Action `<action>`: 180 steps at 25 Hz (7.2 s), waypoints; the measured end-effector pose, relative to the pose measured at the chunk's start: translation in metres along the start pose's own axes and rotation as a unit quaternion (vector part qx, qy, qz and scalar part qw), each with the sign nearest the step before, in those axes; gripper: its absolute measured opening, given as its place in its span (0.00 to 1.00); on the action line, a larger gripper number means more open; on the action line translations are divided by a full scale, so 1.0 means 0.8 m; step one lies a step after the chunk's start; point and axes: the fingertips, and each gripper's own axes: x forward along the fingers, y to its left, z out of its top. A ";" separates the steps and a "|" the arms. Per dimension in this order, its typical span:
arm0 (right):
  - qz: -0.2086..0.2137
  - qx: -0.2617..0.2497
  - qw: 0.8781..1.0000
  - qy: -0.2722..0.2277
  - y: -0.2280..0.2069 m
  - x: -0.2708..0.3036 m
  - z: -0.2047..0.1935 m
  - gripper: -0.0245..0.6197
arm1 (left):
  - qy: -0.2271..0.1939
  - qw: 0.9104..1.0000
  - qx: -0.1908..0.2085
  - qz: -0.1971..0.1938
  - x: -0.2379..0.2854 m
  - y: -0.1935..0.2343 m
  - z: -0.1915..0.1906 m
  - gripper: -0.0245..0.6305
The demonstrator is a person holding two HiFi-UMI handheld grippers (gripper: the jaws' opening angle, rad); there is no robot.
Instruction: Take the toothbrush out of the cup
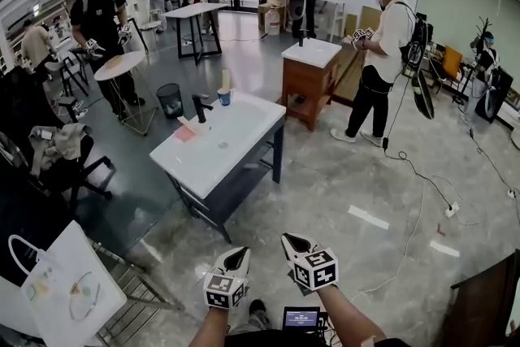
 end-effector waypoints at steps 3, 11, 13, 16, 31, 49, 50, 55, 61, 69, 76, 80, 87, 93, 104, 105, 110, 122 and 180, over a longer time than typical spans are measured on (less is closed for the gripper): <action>-0.011 0.002 1.000 -0.001 -0.013 0.043 0.024 0.05 | 0.000 1.000 0.007 -0.009 0.031 0.042 0.018 0.05; -0.030 0.011 0.999 0.007 -0.042 0.121 0.057 0.05 | 0.007 1.000 0.005 -0.030 0.098 0.110 0.040 0.05; -0.034 0.014 0.999 0.009 -0.051 0.134 0.062 0.05 | 0.013 0.999 0.003 -0.034 0.112 0.118 0.038 0.05; -0.037 0.018 0.999 0.010 -0.065 0.153 0.069 0.05 | 0.018 0.999 0.000 -0.037 0.135 0.133 0.037 0.05; 0.004 0.016 1.000 0.014 -0.196 0.295 0.141 0.05 | 0.025 1.000 0.002 0.000 0.309 0.213 0.089 0.05; 0.044 0.018 0.999 0.013 -0.328 0.394 0.212 0.05 | 0.023 0.999 0.012 0.044 0.463 0.259 0.147 0.05; 0.045 0.018 0.999 0.014 -0.331 0.400 0.213 0.05 | 0.024 0.999 0.012 0.045 0.467 0.263 0.147 0.05; 0.049 0.014 0.999 0.019 -0.346 0.434 0.227 0.05 | 0.022 0.998 0.007 0.050 0.497 0.293 0.156 0.05; 0.049 0.001 0.999 0.021 -0.370 0.496 0.256 0.05 | 0.009 0.999 0.006 0.049 0.554 0.348 0.181 0.05; 0.053 -0.007 0.998 0.036 -0.395 0.608 0.311 0.05 | 0.013 0.999 0.000 0.046 0.626 0.443 0.214 0.05; 0.057 -0.016 0.997 0.045 -0.408 0.698 0.353 0.05 | 0.000 0.999 -0.014 0.053 0.679 0.525 0.248 0.05; 0.059 -0.018 0.997 0.055 -0.413 0.732 0.360 0.05 | -0.003 0.998 -0.024 0.054 0.699 0.555 0.251 0.05; 0.074 -0.018 0.995 0.072 -0.417 0.768 0.357 0.05 | 0.002 0.997 -0.043 0.068 0.717 0.582 0.245 0.05; 0.106 -0.022 0.990 0.085 -0.422 0.796 0.358 0.05 | 0.011 0.994 -0.051 0.098 0.730 0.597 0.239 0.05; 0.184 -0.048 0.978 0.083 -0.440 0.841 0.402 0.05 | 0.003 0.982 -0.058 0.178 0.753 0.620 0.267 0.05; 0.189 -0.049 0.977 0.083 -0.441 0.842 0.405 0.05 | 0.003 0.981 -0.058 0.184 0.754 0.620 0.268 0.05; 0.232 -0.058 0.967 0.087 -0.438 0.855 0.410 0.05 | 0.003 0.973 -0.060 0.222 0.753 0.623 0.273 0.05; 0.252 -0.064 0.961 0.094 -0.409 0.879 0.410 0.05 | 0.007 0.973 -0.056 0.223 0.746 0.641 0.268 0.05; 0.294 -0.120 0.938 0.138 -0.359 1.064 0.415 0.11 | 0.029 0.965 -0.080 0.250 0.765 0.734 0.256 0.05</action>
